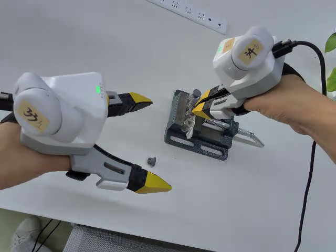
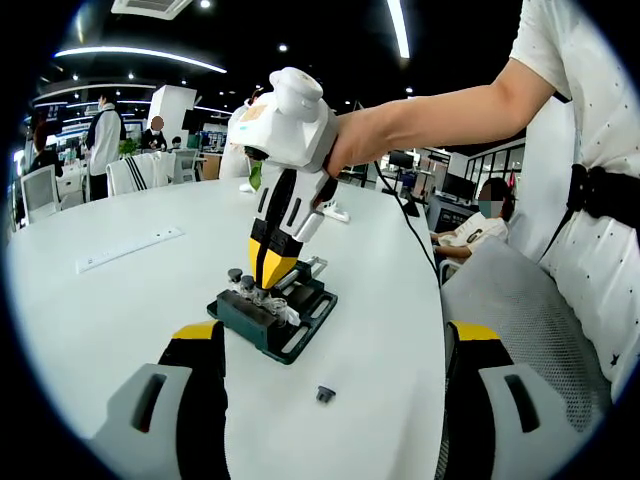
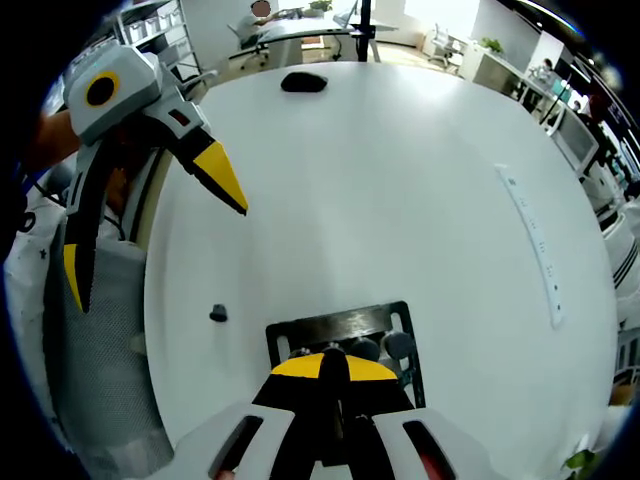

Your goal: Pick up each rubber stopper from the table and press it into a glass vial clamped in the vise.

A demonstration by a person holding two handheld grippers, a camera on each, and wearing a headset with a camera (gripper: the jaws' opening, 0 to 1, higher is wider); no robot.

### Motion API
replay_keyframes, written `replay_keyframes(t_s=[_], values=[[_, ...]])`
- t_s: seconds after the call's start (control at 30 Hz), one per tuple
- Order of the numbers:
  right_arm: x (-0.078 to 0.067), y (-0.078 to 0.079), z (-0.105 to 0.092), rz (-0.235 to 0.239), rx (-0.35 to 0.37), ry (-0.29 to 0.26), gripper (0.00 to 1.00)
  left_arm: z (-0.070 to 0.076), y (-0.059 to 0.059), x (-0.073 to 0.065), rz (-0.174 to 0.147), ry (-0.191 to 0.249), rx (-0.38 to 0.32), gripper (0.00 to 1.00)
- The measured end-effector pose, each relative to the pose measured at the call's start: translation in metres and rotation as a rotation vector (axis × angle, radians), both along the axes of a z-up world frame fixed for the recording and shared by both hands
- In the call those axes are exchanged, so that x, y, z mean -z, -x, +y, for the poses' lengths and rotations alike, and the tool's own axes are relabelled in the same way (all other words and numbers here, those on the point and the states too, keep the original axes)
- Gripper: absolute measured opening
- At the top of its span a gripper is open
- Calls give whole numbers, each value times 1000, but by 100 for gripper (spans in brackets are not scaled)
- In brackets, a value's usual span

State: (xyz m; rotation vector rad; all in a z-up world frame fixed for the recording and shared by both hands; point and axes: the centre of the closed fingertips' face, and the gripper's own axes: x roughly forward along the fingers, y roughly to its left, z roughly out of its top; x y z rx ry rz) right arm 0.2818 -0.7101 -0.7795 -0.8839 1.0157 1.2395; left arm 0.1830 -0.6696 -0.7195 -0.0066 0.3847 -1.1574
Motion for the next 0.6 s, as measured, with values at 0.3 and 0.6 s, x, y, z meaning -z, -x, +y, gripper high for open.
replay_keyframes(t_s=[0.3, 0.6], values=[[0, 0, 1, 5, -6, 21, 1, 0, -1, 0, 0, 1, 1, 90], [0, 1, 1, 11, -8, 27, 1, -1, 0, 1, 2, 1, 3, 90]])
